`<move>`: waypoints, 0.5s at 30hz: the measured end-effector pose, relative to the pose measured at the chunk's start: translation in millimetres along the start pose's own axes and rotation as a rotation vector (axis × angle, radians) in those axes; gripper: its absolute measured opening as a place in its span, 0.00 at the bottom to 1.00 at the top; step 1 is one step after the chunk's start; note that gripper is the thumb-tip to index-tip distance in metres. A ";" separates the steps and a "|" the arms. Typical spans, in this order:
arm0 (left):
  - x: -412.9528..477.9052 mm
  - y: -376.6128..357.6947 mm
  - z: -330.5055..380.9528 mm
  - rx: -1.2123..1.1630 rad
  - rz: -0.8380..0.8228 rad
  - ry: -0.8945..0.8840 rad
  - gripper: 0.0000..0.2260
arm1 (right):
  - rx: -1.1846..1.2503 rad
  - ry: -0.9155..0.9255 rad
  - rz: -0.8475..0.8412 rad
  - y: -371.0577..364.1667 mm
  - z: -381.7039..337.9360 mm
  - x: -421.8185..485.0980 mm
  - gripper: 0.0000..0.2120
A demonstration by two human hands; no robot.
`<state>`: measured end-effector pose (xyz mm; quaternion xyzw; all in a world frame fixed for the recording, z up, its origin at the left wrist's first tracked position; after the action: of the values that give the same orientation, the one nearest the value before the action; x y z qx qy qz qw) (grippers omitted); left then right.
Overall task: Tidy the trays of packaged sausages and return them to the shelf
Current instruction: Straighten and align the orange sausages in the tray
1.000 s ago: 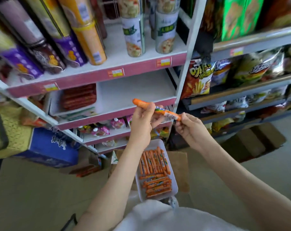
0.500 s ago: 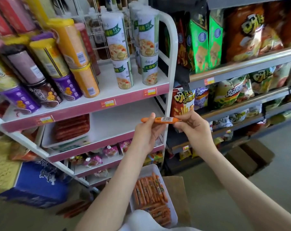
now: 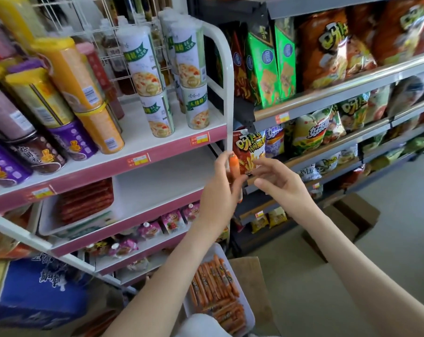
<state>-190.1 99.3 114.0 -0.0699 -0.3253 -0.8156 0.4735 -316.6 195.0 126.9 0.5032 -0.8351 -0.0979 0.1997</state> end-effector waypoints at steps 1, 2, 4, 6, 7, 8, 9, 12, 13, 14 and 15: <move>-2.5 -2.4 2.0 0.064 -0.025 -0.056 0.20 | 0.018 0.037 0.021 -1.6 -6.8 -0.3 0.18; -4.7 -3.4 4.1 0.105 -0.026 -0.114 0.18 | 0.023 0.074 0.043 -3.1 -11.8 -0.5 0.19; -8.0 -6.7 3.5 0.148 -0.014 -0.242 0.17 | -0.001 0.133 0.085 -5.2 -17.9 -0.8 0.19; -9.6 -8.9 1.3 0.172 0.023 -0.320 0.17 | -0.031 0.165 0.106 -6.4 -20.7 -1.4 0.15; -10.1 -9.1 -0.5 0.184 0.050 -0.341 0.16 | -0.045 0.191 0.105 -6.7 -22.2 -1.8 0.12; -10.1 -8.3 -1.4 0.192 0.075 -0.356 0.15 | -0.064 0.230 0.100 -6.8 -24.1 -2.3 0.11; -10.0 -6.9 -1.7 0.195 0.098 -0.370 0.13 | -0.081 0.274 0.090 -7.0 -26.4 -2.8 0.10; -10.8 -1.2 -0.7 0.191 0.139 -0.390 0.10 | -0.100 0.372 0.063 -9.7 -32.6 -2.7 0.10; -10.8 0.7 0.1 0.181 0.145 -0.386 0.09 | -0.100 0.386 0.063 -11.0 -34.0 -2.0 0.10; -11.0 2.8 1.2 0.174 0.147 -0.380 0.09 | -0.099 0.393 0.068 -12.4 -35.2 -1.1 0.09; -11.0 4.0 1.5 0.175 0.145 -0.372 0.10 | -0.099 0.393 0.073 -13.9 -36.1 -0.3 0.08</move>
<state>-181.1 106.9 112.4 -0.2010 -0.4710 -0.7208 0.4671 -289.7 190.1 154.3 0.4718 -0.7918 -0.0315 0.3866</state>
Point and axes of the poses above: each hand's wrist, its own x-axis towards the middle knuckle, its own y-axis out of the back of the hand, z = x × y, the point moved 1 cm from there along x, towards the middle knuckle, and after that the axes turned 3 degrees about -x, right-handed, at the moved point
